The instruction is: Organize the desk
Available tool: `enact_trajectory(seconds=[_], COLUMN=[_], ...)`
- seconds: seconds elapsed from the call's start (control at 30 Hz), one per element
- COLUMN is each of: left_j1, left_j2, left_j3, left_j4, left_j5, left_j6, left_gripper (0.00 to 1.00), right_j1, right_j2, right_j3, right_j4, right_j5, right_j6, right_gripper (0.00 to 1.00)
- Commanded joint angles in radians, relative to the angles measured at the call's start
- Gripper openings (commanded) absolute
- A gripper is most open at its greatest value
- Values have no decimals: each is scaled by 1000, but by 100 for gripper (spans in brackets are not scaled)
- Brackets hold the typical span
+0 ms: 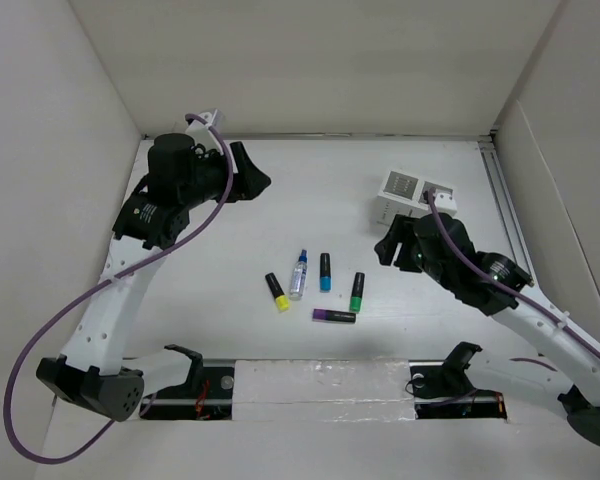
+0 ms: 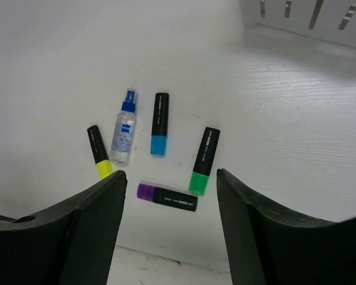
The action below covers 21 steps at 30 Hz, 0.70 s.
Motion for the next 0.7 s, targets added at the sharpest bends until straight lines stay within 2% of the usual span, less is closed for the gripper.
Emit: enact_trajectory(seconds=[0.0,0.1,0.13,0.23,0.3,0.33,0.37,0.4,0.47,0.5,0.53,0.57,0.63,0.67], left_j1=[6,6,6,6,-24,-35,-35,-35,-35,-35,-35,-35,-35,-35], left_j2=[0,12,11,6,8,6,6,8,11,3,-3,-12,-35,-41], left_j3=[-6,-16,-23,-58,-78,-82,-89,-94,-109,-117,-127,-155,-177,-193], left_j4=[42,29,26,21,6,-10,-19,-22,-25,-19,1,13,30,30], left_j5=[5,-1,-13,-11,-21,-36,-36,-36,-26,-17,-6,-1,34,43], left_j6=[-12,-3,-9,-36,-21,-9,13,17,28,27,27,24,20,27], left_gripper=[59,55,48,37,30,14,4,0,0,0,0,0,0,0], right_j1=[10,10,10,10,10,10,10,10,10,10,10,10,10,10], right_j2=[-4,-3,-3,3,16,17,19,19,22,33,37,45,83,100], right_j3=[23,34,41,44,29,14,-26,-49,-86,-113,-130,-146,-173,-182], right_j4=[40,35,36,17,-34,-46,-52,-46,-27,-17,-10,10,21,29], right_j5=[18,17,17,31,47,49,49,35,18,8,8,5,-3,-8], right_j6=[-7,-17,-25,-36,-23,-8,15,27,44,52,56,62,66,69], right_gripper=[67,44,27,0,0,0,0,0,0,4,24,37,58,60])
